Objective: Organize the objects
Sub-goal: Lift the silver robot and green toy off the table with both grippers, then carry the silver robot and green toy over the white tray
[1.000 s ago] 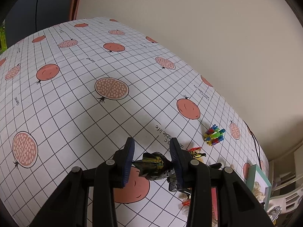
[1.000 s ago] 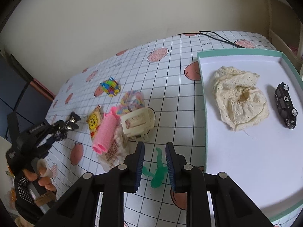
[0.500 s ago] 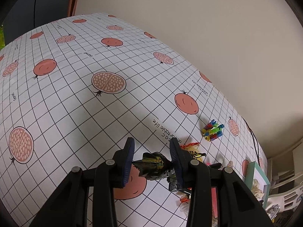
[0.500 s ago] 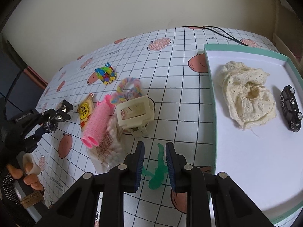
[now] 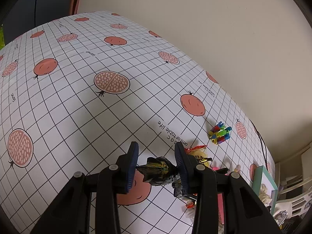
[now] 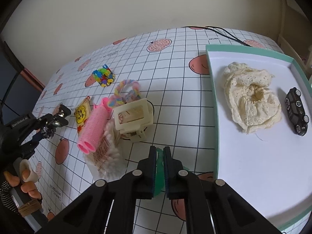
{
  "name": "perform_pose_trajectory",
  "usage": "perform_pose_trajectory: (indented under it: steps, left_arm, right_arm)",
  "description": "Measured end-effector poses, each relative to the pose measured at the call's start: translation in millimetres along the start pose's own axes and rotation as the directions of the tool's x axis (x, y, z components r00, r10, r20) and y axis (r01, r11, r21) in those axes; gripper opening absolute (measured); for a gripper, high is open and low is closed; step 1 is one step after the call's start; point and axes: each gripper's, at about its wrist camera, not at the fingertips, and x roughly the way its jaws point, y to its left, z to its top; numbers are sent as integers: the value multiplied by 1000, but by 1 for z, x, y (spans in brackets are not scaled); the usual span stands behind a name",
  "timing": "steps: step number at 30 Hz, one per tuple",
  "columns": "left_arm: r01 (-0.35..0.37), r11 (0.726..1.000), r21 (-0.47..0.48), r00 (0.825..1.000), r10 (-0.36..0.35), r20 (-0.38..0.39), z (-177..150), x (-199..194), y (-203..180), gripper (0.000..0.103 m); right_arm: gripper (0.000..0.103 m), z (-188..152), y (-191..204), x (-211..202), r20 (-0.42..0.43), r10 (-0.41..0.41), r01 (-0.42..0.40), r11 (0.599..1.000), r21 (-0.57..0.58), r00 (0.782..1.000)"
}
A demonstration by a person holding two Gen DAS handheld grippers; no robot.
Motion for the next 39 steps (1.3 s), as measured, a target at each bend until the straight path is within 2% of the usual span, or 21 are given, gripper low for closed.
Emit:
perform_pose_trajectory:
  steps: [7, 22, 29, 34, 39]
  left_arm:
    - [15, 1000, 19, 1000, -15, 14, 2, -5, -5, 40]
    - [108, 993, 45, 991, -111, 72, 11, -39, -24, 40]
    - [171, 981, 93, 980, -179, 87, 4, -59, -49, 40]
    - [253, 959, 130, 963, -263, 66, -7, -73, -72, 40]
    - [299, 938, 177, 949, -312, 51, -21, -85, -94, 40]
  right_arm:
    - [7, 4, -2, -14, 37, 17, -17, 1000, 0, 999]
    - [7, 7, 1, -38, 84, 50, -49, 999, -23, 995]
    - [7, 10, -27, -57, 119, 57, -61, 998, 35, 991]
    - [7, 12, -55, -71, 145, 40, -52, 995, 83, 989]
    - [7, 14, -88, -84, 168, 23, -49, 988, 148, 986]
